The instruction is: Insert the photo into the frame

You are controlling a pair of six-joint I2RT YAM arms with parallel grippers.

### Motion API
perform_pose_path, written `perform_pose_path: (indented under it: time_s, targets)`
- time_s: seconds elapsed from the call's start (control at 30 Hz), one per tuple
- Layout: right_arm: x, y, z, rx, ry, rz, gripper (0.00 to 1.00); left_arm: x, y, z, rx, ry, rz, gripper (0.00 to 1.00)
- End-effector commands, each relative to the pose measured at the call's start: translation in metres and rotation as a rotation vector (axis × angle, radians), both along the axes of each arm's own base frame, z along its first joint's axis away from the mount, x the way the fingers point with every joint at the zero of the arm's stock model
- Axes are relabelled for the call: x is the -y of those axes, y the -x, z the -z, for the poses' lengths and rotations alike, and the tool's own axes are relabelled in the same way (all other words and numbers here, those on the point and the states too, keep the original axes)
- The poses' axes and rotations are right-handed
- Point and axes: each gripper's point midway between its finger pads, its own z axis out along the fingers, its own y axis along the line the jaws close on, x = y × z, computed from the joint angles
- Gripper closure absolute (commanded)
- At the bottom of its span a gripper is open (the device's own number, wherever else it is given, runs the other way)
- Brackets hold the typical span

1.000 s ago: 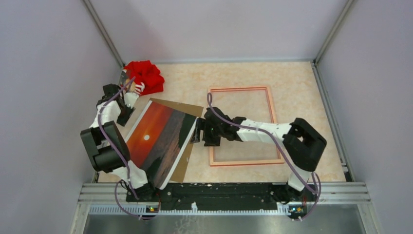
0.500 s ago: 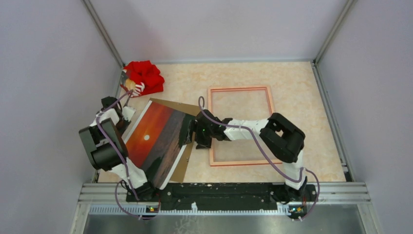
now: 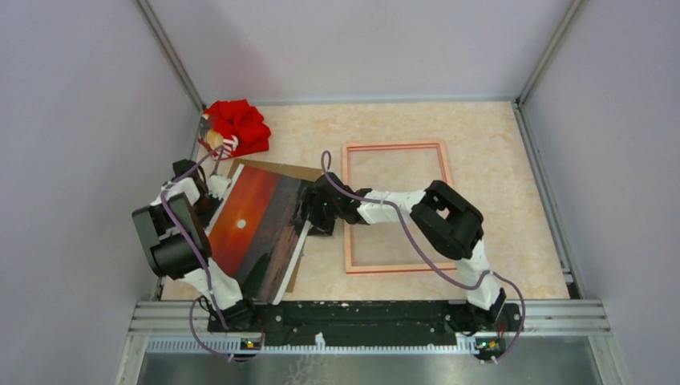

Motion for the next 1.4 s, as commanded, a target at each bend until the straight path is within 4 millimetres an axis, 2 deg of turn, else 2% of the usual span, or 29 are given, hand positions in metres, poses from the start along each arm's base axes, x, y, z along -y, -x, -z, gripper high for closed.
perform_pose_path:
  time_s: [0.0, 0.1, 0.2, 0.4, 0.6, 0.8, 0.93, 1.23, 1.37]
  targets:
    - [0.015, -0.036, 0.025, -0.006, 0.038, 0.105, 0.27, 0.062, -0.001, 0.016, -0.021, 0.28, 0.011, 0.65]
    - [0.02, -0.058, 0.012, 0.005, -0.028, 0.141, 0.28, 0.071, -0.009, 0.011, -0.005, 0.285, 0.027, 0.66]
    - [0.025, -0.065, -0.007, 0.029, -0.074, 0.152, 0.28, 0.076, -0.015, 0.005, 0.014, 0.292, 0.031, 0.67]
    - [0.028, -0.06, -0.036, 0.038, -0.222, 0.144, 0.29, 0.079, -0.017, 0.001, 0.038, 0.291, 0.036, 0.68]
    - [0.021, -0.056, -0.039, 0.028, -0.287, 0.107, 0.32, 0.079, -0.015, 0.004, 0.03, 0.287, 0.033, 0.69]
    - [0.028, -0.058, -0.047, 0.081, -0.222, 0.097, 0.33, 0.079, -0.015, 0.004, 0.034, 0.283, 0.034, 0.69]
    - [0.034, -0.06, -0.068, 0.15, -0.194, 0.095, 0.33, 0.078, -0.014, 0.006, 0.033, 0.277, 0.037, 0.7]
    - [0.026, -0.055, -0.083, 0.171, -0.244, 0.042, 0.34, 0.078, -0.015, 0.006, 0.034, 0.275, 0.04, 0.7]
    - [0.016, -0.05, -0.101, 0.205, -0.335, -0.007, 0.34, 0.078, -0.015, 0.007, 0.033, 0.279, 0.042, 0.71]
